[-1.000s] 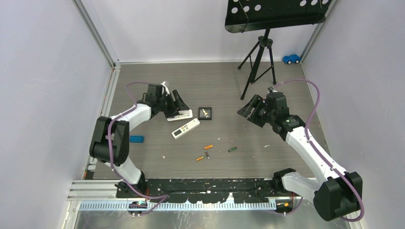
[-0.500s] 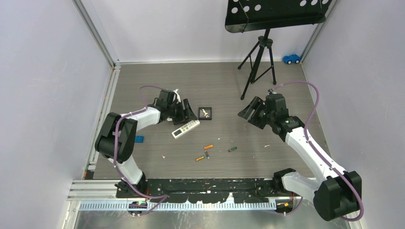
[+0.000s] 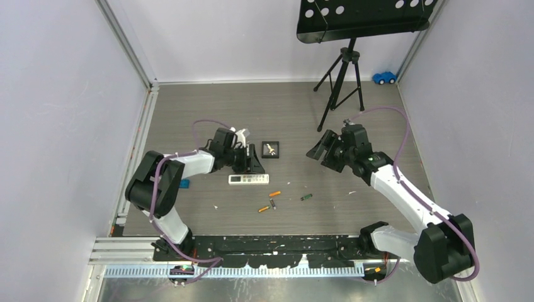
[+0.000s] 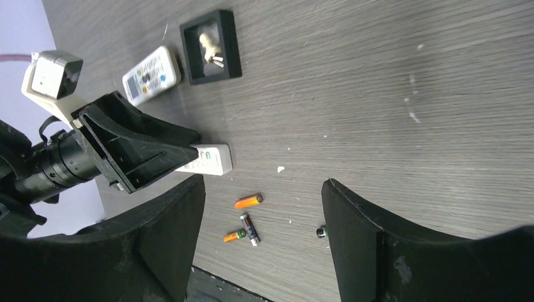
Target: Load the batteries into the remote control
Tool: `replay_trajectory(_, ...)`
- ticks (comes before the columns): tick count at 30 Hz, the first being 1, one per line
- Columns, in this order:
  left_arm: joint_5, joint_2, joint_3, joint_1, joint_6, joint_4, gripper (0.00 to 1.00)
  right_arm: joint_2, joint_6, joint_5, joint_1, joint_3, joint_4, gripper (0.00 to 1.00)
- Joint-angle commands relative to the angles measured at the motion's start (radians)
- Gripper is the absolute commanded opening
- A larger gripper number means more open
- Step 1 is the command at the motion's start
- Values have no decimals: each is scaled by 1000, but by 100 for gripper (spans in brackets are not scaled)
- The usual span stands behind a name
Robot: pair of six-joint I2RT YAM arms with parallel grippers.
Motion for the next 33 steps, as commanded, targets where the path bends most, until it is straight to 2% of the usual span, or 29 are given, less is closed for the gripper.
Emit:
replay_trajectory(1, 104, -76, -55, -5, 69, 25, 55, 44, -23, -11, 87, 7, 105, 75)
replay_trajectory(3, 89, -106, -61, -5, 68, 9, 55, 78, -49, -8, 149, 10, 145, 77)
replay_trajectory(6, -36, -170, -35, -5, 24, -36, 58, 138, -123, 1, 235, 27, 215, 83)
replay_trajectory(14, -569, -350, 118, 36, -95, -437, 68, 421, -445, 130, 507, 209, 228, 86)
replay_trajectory(16, -622, -383, 122, 77, -126, -505, 70, 502, -511, 158, 549, 277, 210, 86)
replay_trajectory(22, -535, -489, 69, 234, -171, -587, 75, 708, -709, 248, 623, 461, 127, 84)
replay_trajectory(26, -469, -533, 62, 301, -172, -614, 76, 784, -798, 205, 636, 516, 82, 82)
replay_trajectory(33, -409, -541, 71, 341, -167, -629, 77, 843, -872, 101, 649, 567, 22, 79)
